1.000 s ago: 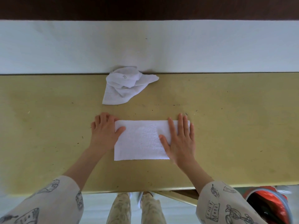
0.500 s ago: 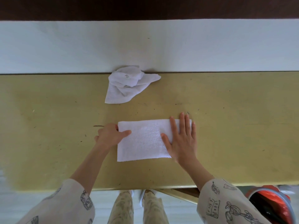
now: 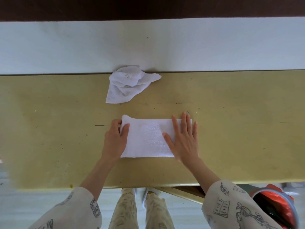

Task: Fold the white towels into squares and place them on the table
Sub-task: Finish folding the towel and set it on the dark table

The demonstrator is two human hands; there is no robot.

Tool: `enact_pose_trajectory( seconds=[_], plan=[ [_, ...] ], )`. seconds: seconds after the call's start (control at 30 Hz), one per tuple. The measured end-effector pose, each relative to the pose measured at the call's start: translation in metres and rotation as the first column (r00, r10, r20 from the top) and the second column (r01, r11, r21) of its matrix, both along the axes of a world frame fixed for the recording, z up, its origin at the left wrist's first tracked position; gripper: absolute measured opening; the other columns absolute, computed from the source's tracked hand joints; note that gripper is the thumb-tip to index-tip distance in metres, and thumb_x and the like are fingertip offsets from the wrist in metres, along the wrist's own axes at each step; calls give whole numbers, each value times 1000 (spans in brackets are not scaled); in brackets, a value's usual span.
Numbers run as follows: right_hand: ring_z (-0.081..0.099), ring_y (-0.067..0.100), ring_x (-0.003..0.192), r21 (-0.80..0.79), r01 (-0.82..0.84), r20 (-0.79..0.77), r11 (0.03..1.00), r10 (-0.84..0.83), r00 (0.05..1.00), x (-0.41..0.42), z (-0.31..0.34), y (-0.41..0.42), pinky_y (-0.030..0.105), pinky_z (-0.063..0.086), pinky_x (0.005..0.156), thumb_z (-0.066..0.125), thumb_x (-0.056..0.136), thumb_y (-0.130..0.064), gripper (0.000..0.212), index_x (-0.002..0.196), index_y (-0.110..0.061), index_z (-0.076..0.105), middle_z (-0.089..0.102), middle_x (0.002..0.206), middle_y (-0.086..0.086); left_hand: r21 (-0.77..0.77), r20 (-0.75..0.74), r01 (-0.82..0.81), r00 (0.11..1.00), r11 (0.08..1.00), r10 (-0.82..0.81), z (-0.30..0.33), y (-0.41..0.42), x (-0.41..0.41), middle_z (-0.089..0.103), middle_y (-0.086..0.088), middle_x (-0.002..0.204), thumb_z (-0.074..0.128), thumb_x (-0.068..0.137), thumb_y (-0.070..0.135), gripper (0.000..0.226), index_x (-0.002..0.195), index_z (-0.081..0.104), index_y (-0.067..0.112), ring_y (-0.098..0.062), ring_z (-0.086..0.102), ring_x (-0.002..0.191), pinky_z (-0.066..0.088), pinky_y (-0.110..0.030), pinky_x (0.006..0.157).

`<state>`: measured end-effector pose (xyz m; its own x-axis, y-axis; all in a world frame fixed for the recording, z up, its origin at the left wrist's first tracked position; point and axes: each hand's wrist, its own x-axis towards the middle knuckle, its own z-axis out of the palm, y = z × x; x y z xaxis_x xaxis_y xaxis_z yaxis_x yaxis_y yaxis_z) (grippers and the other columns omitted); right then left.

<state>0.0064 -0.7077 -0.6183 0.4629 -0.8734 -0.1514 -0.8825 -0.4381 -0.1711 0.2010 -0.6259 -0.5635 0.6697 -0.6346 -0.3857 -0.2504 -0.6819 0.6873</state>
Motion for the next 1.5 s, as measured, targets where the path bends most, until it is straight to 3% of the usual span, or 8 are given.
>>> enact_pose_trajectory(
  seconds=[0.1,0.23,0.47,0.73,0.9,1.07,1.27,1.5],
  plan=[
    [13,25,144,13,89,257,996,-89,962,-9,16,1,41,9,117,23,96,-48,58,143,-16,34,20,154,14,-48,-1,10,1000,999,-10,13,-6,-14,55,4,76,45,95,33,24,108,49,14,-12,52,67,42,-28,58],
    [60,21,97,277,256,558,926,-372,742,-28,43,4,35,51,86,42,97,-16,28,117,-11,60,60,112,2,-106,10,77,997,991,-77,30,-25,-43,54,3,69,44,95,34,18,103,49,18,-9,49,58,38,-24,51],
    [58,11,62,701,245,469,670,-692,549,-46,45,-12,20,53,59,43,95,-5,21,97,-12,62,62,72,-2,-67,57,284,958,957,-280,15,-65,-104,50,5,62,43,96,32,23,110,48,15,-17,48,55,39,-31,55],
    [61,17,66,778,230,403,584,-746,530,-51,36,-22,37,57,71,41,96,-12,25,87,-10,63,62,69,1,19,9,436,900,900,-437,-4,-79,-138,47,4,65,40,98,28,30,121,49,12,-19,50,65,42,-31,63],
    [51,19,68,758,278,346,590,-725,596,-49,33,-24,34,46,64,41,94,-21,32,83,6,56,62,80,24,15,-107,491,867,871,-487,-3,-76,-140,66,-10,98,38,97,15,32,126,51,15,-26,62,92,49,-34,83],
    [53,14,72,738,296,341,606,-714,612,-45,39,-24,22,39,65,50,93,-24,16,88,-12,61,59,78,-2,-93,45,442,897,892,-440,-5,-62,-127,57,1,94,36,95,3,33,118,58,10,-16,57,90,45,-25,82],
    [52,17,71,700,335,332,630,-703,629,-45,38,-25,20,38,58,50,89,-15,12,78,-17,53,55,70,-6,41,602,658,584,752,-544,-30,-43,-101,60,-8,100,68,74,-3,35,102,68,17,-23,46,93,50,-39,71],
    [62,29,80,698,354,291,622,-699,654,-43,39,-31,31,46,67,47,90,-14,15,75,-16,52,57,74,-1,250,573,765,378,594,-727,-42,-38,-90,43,-12,137,34,90,35,38,122,52,27,-34,31,130,37,-49,99]
  ],
)
